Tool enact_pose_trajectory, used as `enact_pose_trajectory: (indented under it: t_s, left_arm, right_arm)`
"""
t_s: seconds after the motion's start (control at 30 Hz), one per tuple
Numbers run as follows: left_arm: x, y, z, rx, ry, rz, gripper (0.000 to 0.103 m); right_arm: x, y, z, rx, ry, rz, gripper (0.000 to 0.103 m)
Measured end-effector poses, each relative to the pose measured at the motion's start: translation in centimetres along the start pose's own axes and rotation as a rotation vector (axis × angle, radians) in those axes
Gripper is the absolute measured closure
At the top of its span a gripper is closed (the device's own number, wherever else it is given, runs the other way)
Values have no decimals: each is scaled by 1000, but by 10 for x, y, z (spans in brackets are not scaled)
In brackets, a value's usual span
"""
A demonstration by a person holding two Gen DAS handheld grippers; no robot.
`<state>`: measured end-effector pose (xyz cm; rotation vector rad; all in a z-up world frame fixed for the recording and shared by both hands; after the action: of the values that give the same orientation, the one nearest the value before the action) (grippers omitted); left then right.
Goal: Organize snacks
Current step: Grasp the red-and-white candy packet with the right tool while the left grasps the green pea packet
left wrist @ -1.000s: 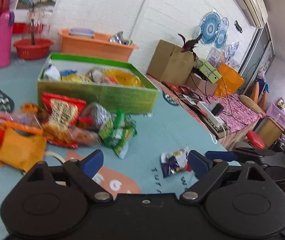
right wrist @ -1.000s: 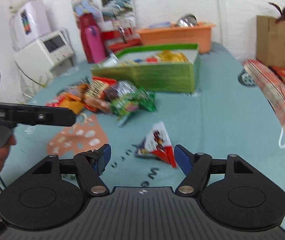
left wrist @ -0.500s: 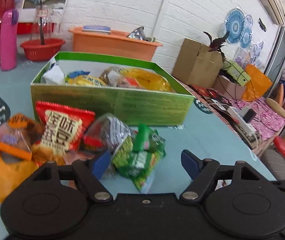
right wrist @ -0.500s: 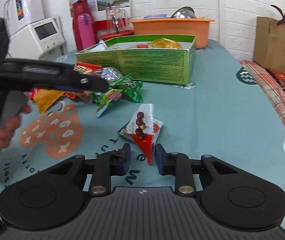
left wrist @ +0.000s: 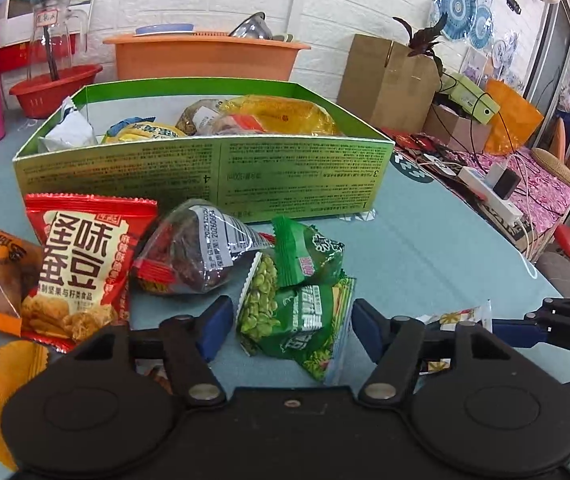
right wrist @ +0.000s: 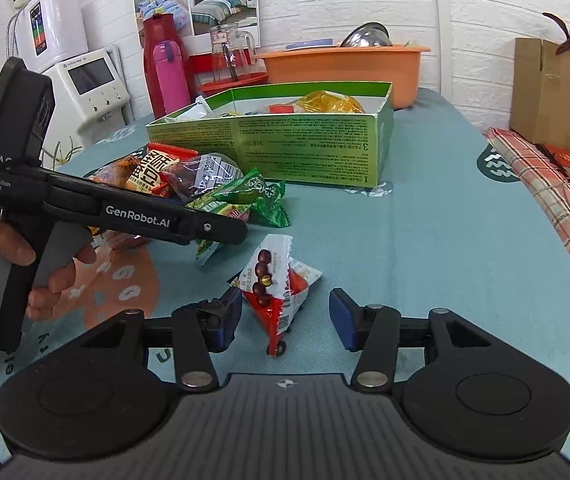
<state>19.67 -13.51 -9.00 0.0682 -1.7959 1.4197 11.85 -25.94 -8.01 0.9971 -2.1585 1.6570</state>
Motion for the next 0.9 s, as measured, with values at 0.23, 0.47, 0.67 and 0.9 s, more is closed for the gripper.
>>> enact_pose_trajectory:
  t_s: [0.23, 0.47, 0.67, 0.9]
  left_arm:
    - [5, -1, 2, 19, 53, 2, 20]
    - [42, -4, -4, 105, 126, 61, 21]
    - [86, -29, -20, 112, 106, 171, 20]
    - [105, -24, -34, 139, 76, 203, 20]
  right_arm:
    - [-9, 1, -6, 30, -5, -2, 72]
    - [14, -12, -21, 43, -44, 52, 76]
    - [23, -37, -42, 87, -72, 114, 103]
    - [6, -26, -46, 100, -50, 40, 0]
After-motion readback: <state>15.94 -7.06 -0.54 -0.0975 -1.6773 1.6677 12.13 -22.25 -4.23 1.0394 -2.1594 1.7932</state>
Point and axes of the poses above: each gripper's, at about its wrist camera, not at the fingertips, and x roughly against the way its jaws point, z to its right, y to its underside, the point moved 9 cm from there along -x, roughly the way its jaws point, and after that the axes turned 13 degrees about -x, right-handed, at the moved point
